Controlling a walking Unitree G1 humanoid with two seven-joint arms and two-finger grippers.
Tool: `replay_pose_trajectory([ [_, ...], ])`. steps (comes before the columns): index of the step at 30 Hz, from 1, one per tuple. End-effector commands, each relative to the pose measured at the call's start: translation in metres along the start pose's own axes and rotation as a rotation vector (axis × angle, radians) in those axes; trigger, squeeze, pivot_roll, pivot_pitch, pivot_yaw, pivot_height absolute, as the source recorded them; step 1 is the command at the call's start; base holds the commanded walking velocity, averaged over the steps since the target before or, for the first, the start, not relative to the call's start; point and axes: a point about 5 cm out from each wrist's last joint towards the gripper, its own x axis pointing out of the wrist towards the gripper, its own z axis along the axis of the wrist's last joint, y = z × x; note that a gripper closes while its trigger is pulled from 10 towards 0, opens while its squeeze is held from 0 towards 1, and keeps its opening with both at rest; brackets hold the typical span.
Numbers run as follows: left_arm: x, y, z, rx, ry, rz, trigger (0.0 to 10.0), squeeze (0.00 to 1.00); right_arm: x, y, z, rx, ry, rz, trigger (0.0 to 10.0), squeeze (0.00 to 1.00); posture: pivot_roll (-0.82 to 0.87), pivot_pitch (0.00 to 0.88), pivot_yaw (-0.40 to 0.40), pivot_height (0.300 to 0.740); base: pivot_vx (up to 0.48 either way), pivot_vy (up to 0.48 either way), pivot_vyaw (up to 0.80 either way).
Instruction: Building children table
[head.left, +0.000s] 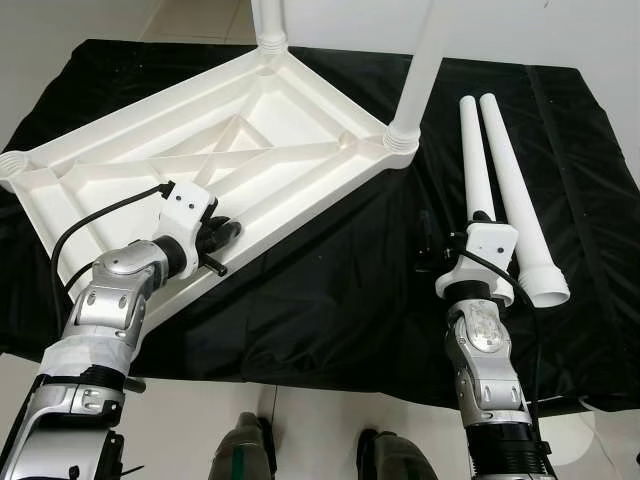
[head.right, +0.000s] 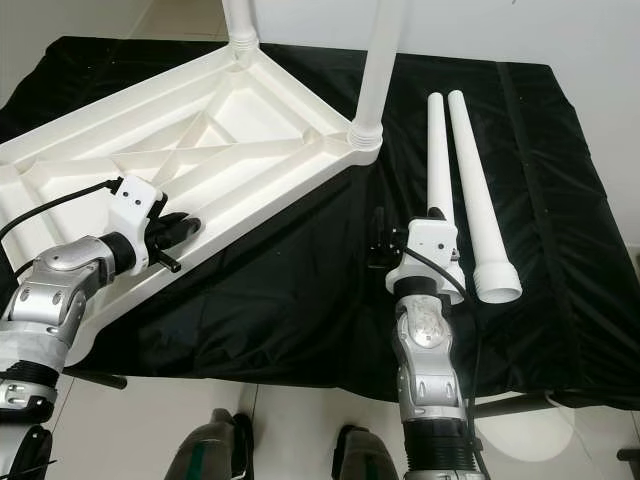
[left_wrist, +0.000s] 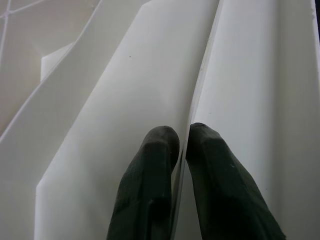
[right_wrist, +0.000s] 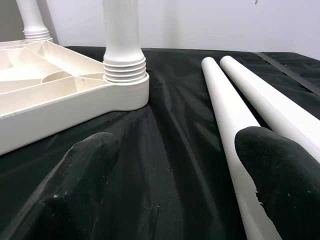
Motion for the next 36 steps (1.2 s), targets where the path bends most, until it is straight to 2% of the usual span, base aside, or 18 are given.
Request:
replay_pose_trajectory([
  [1,-0.001,-0.009,-0.021,-0.046,0.071,-0.003,2.9,0.00,0.000,0.003,-0.001,0.001,0.011,0.017,10.0,0.00,0.04,0.143,0.040,0.740,0.000,0.000,0.00],
  [2,-0.001,-0.009,-0.021,-0.046,0.071,-0.003,2.9,0.00,0.000,0.003,-0.001,0.001,0.011,0.017,10.0,0.00,0.04,0.143,0.040,0.740,0.000,0.000,0.00],
  [3,-0.001,-0.009,-0.022,-0.035,0.077,-0.005,9.9,0.00,0.001,0.003,-0.001,0.001,0.010,0.019,10.0,0.00,0.04,0.144,0.038,0.740,0.000,0.000,0.00],
  [12,-0.003,-0.010,-0.022,-0.004,0.103,-0.038,10.0,0.00,0.002,0.000,-0.001,-0.009,0.007,0.023,10.0,0.00,0.04,0.150,0.041,0.740,0.000,0.000,0.00],
  [13,-0.003,-0.011,-0.023,-0.003,0.107,-0.038,7.7,0.00,0.002,-0.001,0.000,-0.011,0.007,0.021,10.0,0.00,0.04,0.152,0.045,0.740,0.000,0.000,0.00],
  [16,-0.003,-0.011,-0.023,-0.003,0.107,-0.038,7.7,0.00,0.002,-0.001,0.000,-0.011,0.007,0.021,10.0,0.00,0.04,0.152,0.045,0.740,0.000,0.000,0.00],
  [17,-0.003,-0.011,-0.023,-0.017,0.101,-0.025,0.0,0.00,0.002,-0.002,0.000,-0.011,0.007,0.016,10.0,0.00,0.04,0.152,0.046,0.740,0.000,0.000,0.00],
  [20,-0.001,-0.014,-0.021,-0.060,0.071,0.022,0.0,0.00,-0.001,-0.002,-0.001,-0.010,0.009,0.006,10.0,0.00,0.03,0.155,0.045,0.740,0.000,0.000,0.00],
  [26,-0.002,-0.019,-0.014,-0.097,0.029,0.080,0.0,0.00,0.001,-0.001,-0.001,-0.009,0.010,0.006,10.0,0.00,0.04,0.154,0.042,0.740,0.000,0.000,0.00],
  [32,-0.001,-0.024,-0.012,-0.106,0.017,0.087,0.0,0.00,0.002,-0.001,-0.001,-0.008,0.010,0.009,10.0,0.00,0.05,0.152,0.033,0.740,0.000,0.000,0.00],
  [36,0.000,-0.031,-0.007,-0.145,-0.015,0.149,0.0,0.00,0.005,0.002,0.000,-0.003,0.006,0.017,10.0,0.00,0.06,0.155,0.022,0.740,0.000,0.000,0.00],
])
